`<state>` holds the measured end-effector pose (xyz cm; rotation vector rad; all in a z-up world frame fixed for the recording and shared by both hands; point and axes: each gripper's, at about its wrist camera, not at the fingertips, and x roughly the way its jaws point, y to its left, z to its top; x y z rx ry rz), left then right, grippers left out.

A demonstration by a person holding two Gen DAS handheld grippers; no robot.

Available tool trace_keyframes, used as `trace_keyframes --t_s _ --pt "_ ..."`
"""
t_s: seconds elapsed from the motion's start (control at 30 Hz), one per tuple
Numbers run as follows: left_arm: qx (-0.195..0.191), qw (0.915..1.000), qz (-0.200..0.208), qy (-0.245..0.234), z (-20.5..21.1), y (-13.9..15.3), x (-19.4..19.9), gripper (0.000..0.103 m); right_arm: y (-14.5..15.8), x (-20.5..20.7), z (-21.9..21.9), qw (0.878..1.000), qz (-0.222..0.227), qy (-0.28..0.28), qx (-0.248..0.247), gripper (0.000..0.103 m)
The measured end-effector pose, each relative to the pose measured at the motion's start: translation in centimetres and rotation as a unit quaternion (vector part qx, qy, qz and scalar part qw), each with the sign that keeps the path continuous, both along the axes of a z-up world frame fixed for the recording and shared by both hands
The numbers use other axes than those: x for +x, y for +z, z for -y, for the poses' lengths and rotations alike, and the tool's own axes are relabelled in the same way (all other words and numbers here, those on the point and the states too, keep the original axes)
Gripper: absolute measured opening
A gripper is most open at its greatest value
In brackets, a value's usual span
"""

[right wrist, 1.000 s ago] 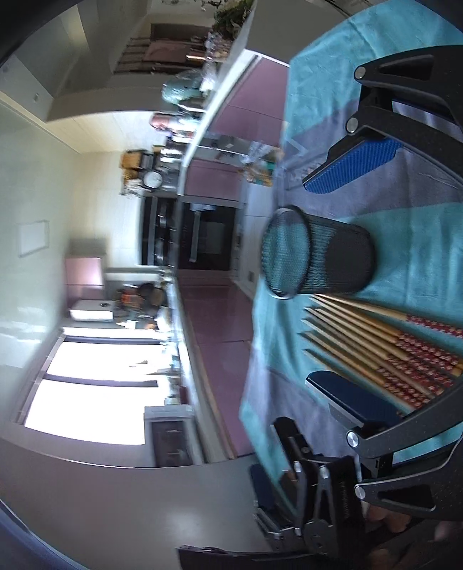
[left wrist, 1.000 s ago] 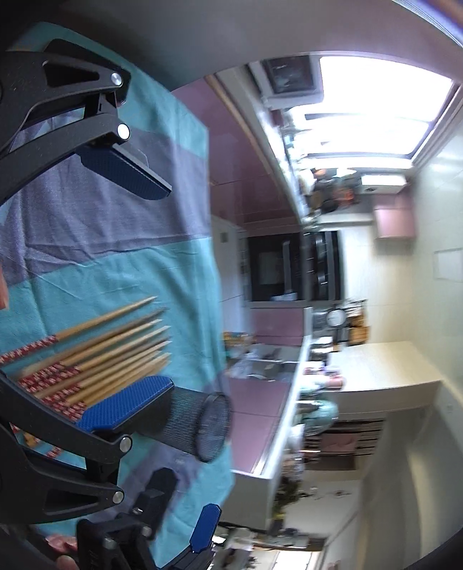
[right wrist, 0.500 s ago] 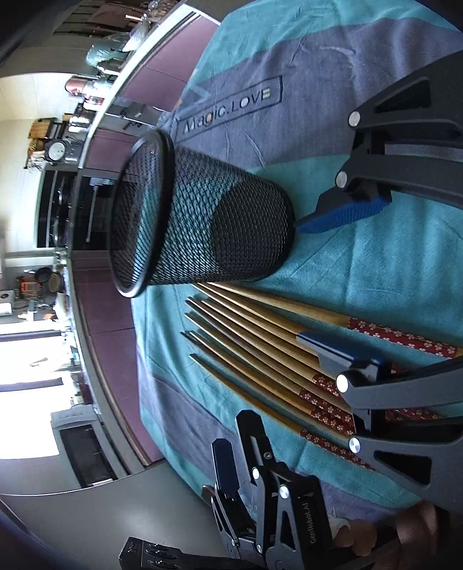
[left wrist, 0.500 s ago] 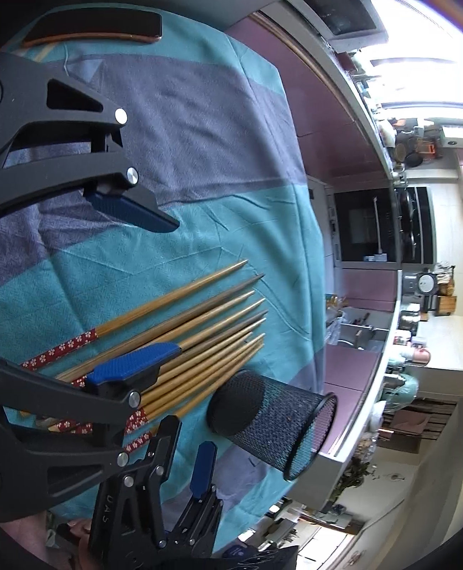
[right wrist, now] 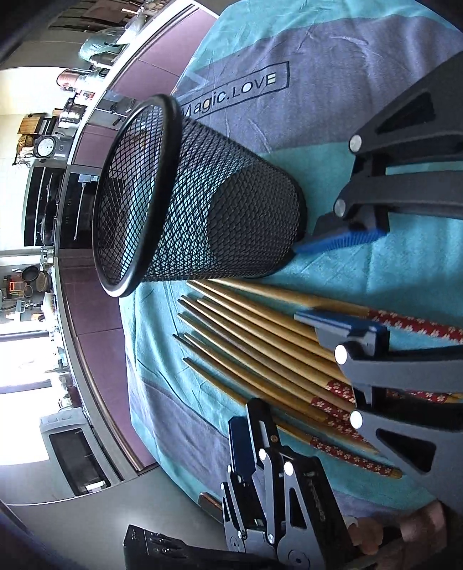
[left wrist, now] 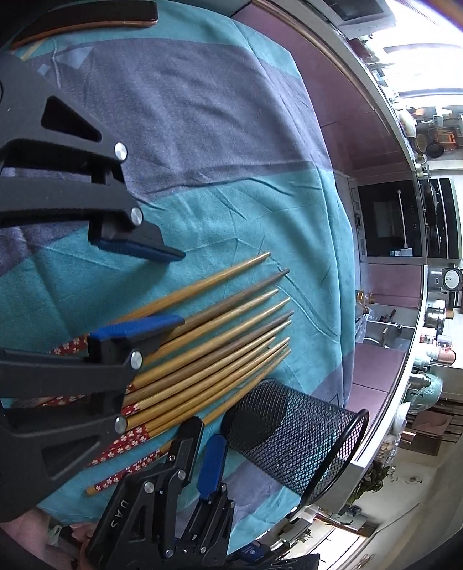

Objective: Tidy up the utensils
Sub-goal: 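Grasp one bamboo chopstick with the left gripper while the right gripper grasps another, then lift the chopsticks and carry both over the black mesh cup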

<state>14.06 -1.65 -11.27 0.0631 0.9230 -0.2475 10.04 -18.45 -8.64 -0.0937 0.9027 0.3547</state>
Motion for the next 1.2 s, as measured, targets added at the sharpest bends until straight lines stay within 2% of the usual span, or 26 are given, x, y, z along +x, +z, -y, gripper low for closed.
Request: trace_keyframes --t_s 0.1,0.23,0.5,0.7,0.9,1.2 --pt "-0.009 0.9999 -0.007 0.011 -0.1 0.0 0.6 0.015 0.1 0.1 0.3 1.0 -0.007 0.001 0.017 0.007" --pt "-0.031 0.9991 -0.013 0.027 -0.8 0.2 0.6 0.008 0.3 -0.1 0.8 1.0 -0.004 -0.002 0.028 0.006" --pt "-0.064 0.9975 0.009 0.029 -1.7 2.4 -0.7 0.008 2.4 -1.7 1.7 0.997 0.016 0.024 0.066 0.006" --pt "-0.094 0.9947 0.042 0.004 -2.1 6.1 -2.3 0.008 5.5 -3.3 2.4 0.992 0.054 0.053 0.099 0.006" --pt "-0.131 0.988 0.075 -0.029 -2.1 10.7 -3.9 0.008 8.6 -4.1 3.6 0.985 0.089 0.058 0.133 0.006" --pt "-0.181 0.9722 0.134 -0.065 -1.5 17.7 -4.4 0.008 13.1 -3.5 5.7 0.974 0.148 0.06 0.158 0.006"
